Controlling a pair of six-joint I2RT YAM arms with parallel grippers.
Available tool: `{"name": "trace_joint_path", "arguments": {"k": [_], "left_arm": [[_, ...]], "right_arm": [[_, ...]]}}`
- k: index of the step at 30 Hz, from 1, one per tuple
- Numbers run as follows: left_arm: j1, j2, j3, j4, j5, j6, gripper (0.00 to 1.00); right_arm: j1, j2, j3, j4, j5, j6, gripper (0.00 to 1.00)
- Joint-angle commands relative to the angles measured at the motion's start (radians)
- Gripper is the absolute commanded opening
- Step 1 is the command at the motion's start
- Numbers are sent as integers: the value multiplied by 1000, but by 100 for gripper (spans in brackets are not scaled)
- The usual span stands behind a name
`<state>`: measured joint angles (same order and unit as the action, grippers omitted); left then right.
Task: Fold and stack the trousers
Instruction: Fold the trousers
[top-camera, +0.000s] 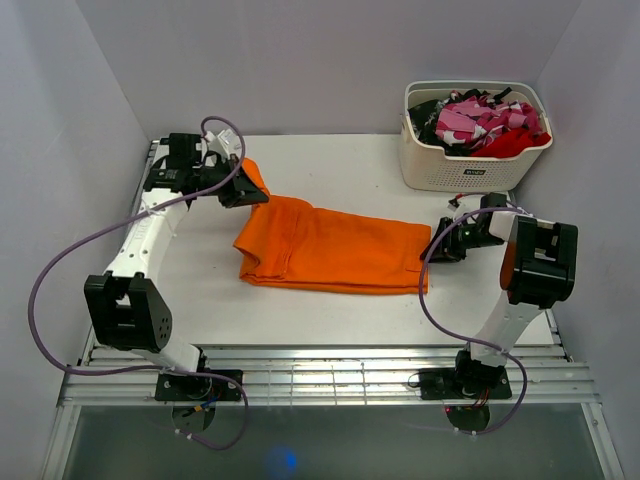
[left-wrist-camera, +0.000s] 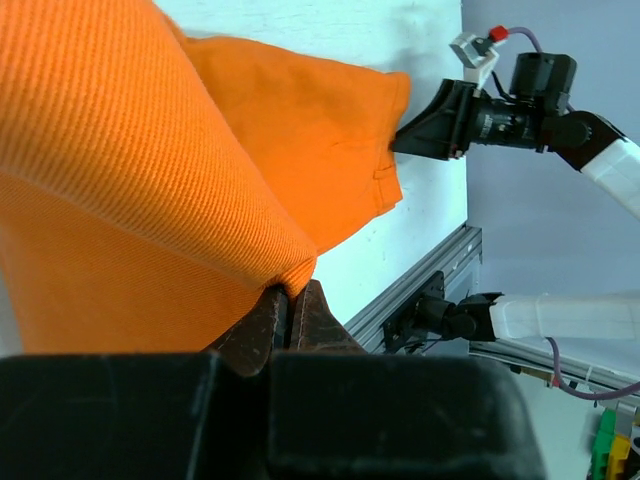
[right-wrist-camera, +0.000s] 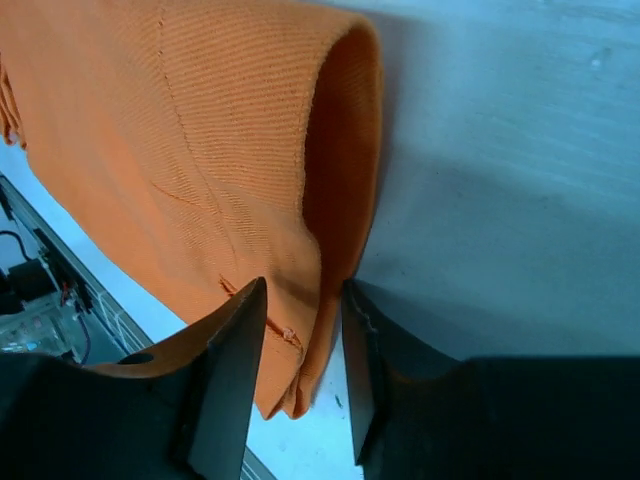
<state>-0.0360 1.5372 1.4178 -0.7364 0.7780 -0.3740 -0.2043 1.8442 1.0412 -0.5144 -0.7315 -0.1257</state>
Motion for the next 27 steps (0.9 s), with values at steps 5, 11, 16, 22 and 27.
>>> {"name": "trace_joint_path", "arguments": {"k": [5, 11, 16, 22, 27], "left_arm": [[-266, 1, 41, 207, -112, -227, 0], [-468, 96, 41, 351, -236, -339, 0], [-576, 221, 82, 397, -283, -385, 0], [-666, 363, 163, 430, -335, -417, 0], [-700, 460, 245, 448, -362, -462, 0]], "right_arm": [[32, 18, -1, 51, -40, 35, 14], [46, 7, -7, 53, -65, 46, 8], [51, -8, -18, 53, -83, 43, 8], [57, -20, -46, 62, -95, 43, 8], [60, -16, -67, 77, -101, 43, 8]]}}
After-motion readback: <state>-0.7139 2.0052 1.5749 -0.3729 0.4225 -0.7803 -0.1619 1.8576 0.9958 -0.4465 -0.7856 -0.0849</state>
